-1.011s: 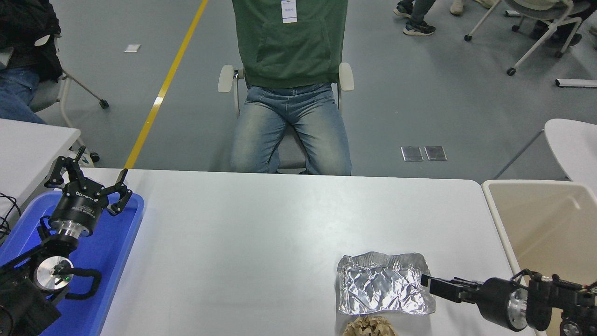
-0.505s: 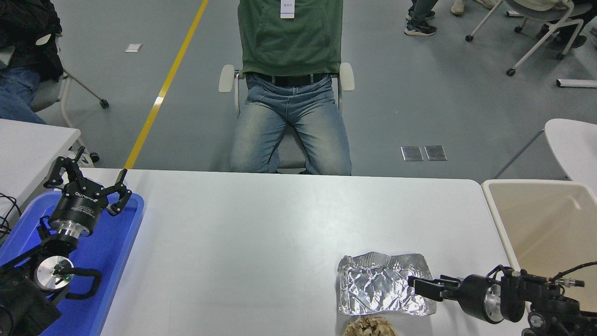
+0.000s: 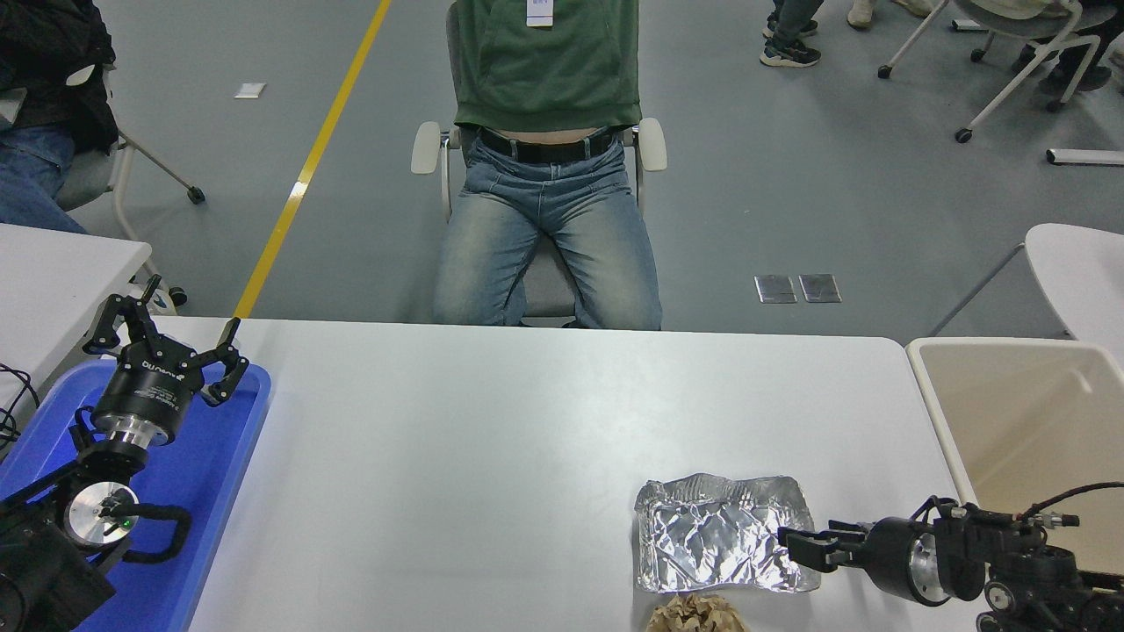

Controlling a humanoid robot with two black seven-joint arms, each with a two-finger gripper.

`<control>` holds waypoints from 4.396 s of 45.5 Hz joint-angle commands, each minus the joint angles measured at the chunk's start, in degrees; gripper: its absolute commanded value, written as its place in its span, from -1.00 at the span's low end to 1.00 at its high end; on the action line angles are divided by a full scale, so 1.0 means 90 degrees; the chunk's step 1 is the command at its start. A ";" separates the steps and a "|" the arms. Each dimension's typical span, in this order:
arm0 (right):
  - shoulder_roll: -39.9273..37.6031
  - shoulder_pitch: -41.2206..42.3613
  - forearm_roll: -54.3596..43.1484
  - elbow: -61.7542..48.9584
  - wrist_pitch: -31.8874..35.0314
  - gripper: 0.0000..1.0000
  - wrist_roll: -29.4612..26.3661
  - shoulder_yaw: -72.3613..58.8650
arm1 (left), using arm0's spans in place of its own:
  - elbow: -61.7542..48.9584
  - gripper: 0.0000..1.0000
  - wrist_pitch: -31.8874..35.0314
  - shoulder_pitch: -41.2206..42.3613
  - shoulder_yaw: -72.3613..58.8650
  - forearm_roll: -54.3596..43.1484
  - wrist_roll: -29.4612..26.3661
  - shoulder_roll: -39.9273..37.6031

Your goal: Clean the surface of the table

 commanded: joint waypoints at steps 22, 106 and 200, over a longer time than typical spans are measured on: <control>-0.1236 0.0127 0.0122 0.0762 0.0499 -1.00 -0.0191 0.0255 | 0.0000 1.00 0.0000 0.0000 0.0000 0.0000 0.0000 0.0000; -0.6394 0.3398 0.3354 0.2316 0.4444 -1.00 -0.0162 0.0490 | 0.0000 1.00 0.0000 0.0000 0.0000 0.0000 0.0000 0.0000; 0.2073 -0.0430 0.8051 -0.6669 -0.1513 -1.00 -0.0377 0.0539 | 0.0000 1.00 0.0000 0.0000 0.0000 0.0000 0.0000 0.0000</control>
